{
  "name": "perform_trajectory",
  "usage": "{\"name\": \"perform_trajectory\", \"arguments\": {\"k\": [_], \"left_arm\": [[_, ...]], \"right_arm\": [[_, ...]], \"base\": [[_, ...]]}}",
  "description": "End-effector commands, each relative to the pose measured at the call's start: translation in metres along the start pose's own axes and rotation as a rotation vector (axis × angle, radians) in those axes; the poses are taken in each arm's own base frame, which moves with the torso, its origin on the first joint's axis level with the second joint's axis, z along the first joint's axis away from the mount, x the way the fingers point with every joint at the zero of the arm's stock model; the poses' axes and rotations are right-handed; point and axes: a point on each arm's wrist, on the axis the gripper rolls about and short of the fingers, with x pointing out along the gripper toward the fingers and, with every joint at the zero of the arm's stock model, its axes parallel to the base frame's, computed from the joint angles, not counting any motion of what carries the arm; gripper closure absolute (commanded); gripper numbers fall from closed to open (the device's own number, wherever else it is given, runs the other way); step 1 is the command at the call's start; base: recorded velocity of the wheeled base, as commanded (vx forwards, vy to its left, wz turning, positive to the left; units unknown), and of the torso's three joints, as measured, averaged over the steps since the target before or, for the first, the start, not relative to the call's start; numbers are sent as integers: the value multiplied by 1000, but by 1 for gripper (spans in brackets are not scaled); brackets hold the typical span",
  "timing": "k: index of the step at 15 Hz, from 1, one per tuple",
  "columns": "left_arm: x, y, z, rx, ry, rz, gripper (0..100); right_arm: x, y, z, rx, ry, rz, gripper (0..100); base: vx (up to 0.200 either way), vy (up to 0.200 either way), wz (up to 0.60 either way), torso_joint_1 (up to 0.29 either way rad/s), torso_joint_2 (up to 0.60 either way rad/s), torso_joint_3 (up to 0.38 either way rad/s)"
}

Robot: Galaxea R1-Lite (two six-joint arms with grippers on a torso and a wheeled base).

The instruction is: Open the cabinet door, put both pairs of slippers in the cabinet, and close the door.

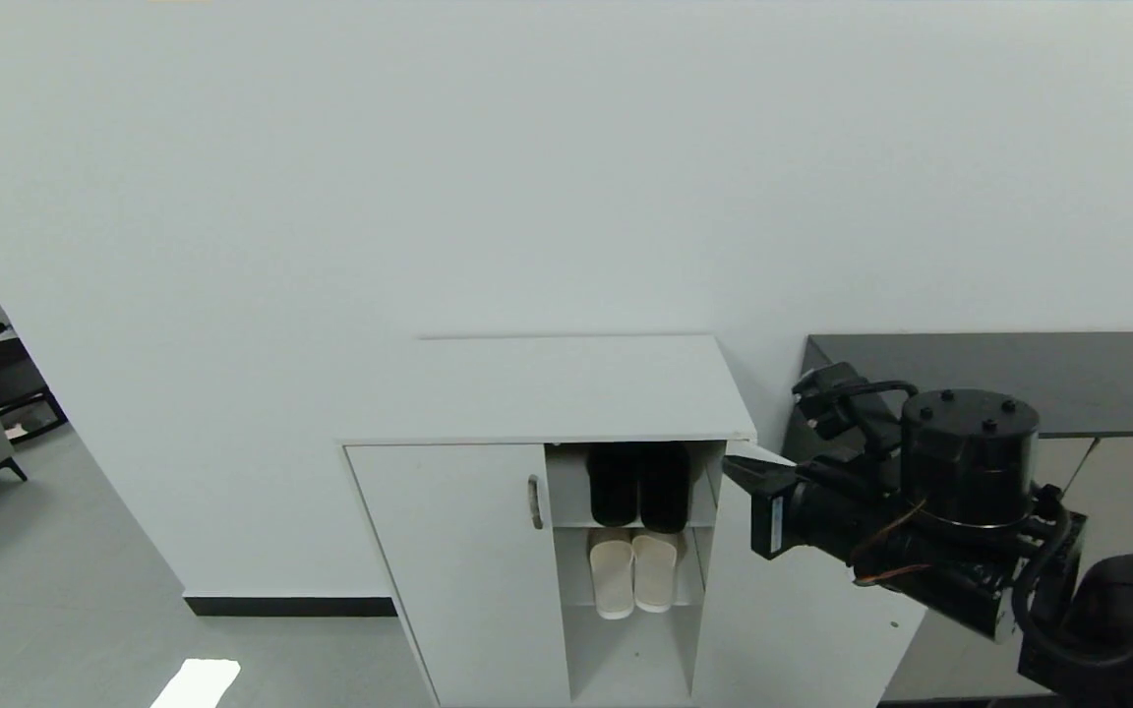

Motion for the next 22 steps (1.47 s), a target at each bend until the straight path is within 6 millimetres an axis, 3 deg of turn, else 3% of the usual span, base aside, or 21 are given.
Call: {"name": "perform_trajectory", "arguments": {"k": [1,8,11,14,15,17,18,22], "left_arm": [[0,0,0,0,0,-1,100],[0,0,0,-1,0,-1,100],[0,0,0,0,0,1,100],[0,0,0,0,0,1,100],[0,0,0,0,0,1,100],[0,0,0,0,0,1,100],[0,0,0,0,0,1,100],[0,0,0,0,0,3,100]], "right_arm": [[-8,-11,7,-4,-10,-81,100],[-6,6,-3,-20,24,-41,100],[-4,4,-8,-21,43,-50,100],[-1,-37,-6,-72,49,-181,100],[-5,-64,-6,-107,61,-256,100],[-9,-89,-5,-100,64,-325,100],[-13,-112,-3,-121,74,-399,100],[-8,-170,-21,-124,178,-551,100]], "base": [[0,0,0,0,0,0],[-171,0,0,0,1,6],[0,0,0,0,0,0],[0,0,0,0,0,0],[0,0,0,0,0,0],[0,0,0,0,0,0],[0,0,0,0,0,0],[0,0,0,0,0,0]]}}
